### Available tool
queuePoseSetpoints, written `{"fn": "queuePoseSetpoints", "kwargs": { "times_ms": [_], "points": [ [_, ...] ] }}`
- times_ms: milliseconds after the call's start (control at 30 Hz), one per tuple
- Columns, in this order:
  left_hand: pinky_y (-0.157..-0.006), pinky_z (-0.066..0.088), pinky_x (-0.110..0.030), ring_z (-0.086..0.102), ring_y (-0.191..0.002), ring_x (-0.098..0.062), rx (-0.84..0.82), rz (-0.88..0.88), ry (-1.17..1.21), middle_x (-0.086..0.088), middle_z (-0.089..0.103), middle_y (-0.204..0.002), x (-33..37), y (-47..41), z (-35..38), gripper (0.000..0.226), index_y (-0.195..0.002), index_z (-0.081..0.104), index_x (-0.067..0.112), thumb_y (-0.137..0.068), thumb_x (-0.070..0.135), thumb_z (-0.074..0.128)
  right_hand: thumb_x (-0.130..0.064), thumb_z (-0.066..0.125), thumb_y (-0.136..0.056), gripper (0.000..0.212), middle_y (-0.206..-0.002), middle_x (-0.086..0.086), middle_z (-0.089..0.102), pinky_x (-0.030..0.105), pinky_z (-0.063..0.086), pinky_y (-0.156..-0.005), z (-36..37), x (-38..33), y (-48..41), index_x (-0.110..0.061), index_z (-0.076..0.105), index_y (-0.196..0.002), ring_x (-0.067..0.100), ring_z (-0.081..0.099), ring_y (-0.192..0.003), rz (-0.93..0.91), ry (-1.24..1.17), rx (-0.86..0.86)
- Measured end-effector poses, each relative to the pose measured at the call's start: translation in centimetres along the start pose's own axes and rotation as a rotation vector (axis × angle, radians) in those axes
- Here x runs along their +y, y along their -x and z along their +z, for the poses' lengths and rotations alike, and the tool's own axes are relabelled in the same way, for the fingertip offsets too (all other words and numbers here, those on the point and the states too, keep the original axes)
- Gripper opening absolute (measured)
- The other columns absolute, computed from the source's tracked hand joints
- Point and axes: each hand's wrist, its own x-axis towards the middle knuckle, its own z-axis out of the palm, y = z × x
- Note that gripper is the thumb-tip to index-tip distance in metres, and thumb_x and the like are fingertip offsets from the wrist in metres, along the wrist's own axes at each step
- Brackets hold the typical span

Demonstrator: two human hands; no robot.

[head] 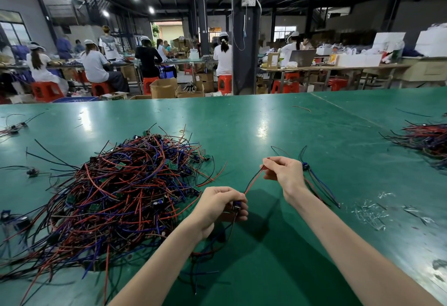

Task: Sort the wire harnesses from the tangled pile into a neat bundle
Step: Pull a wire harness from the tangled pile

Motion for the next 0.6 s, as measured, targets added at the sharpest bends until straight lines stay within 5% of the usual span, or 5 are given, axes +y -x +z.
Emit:
{"fn": "queuePoseSetpoints", "kwargs": {
  "times_ms": [600],
  "points": [
    [-0.05, 0.054, -0.028, 0.06, -0.049, -0.019, -0.026, 0.091, 0.031, -0.013, 0.063, -0.06, -0.1, 0.1, 0.2, 0.03, -0.06, 0.069, 0.008, -0.086, 0.0, 0.058, 0.001, 0.066, -0.084, 0.015, -0.062, 0.007, 0.064, 0.02, 0.049, -0.049, 4.6, 1.9, -1.2, -0.007, 0.064, -0.072, 0.008, 0.061, -0.049, -0.053, 0.179, -0.203]
  ]
}}
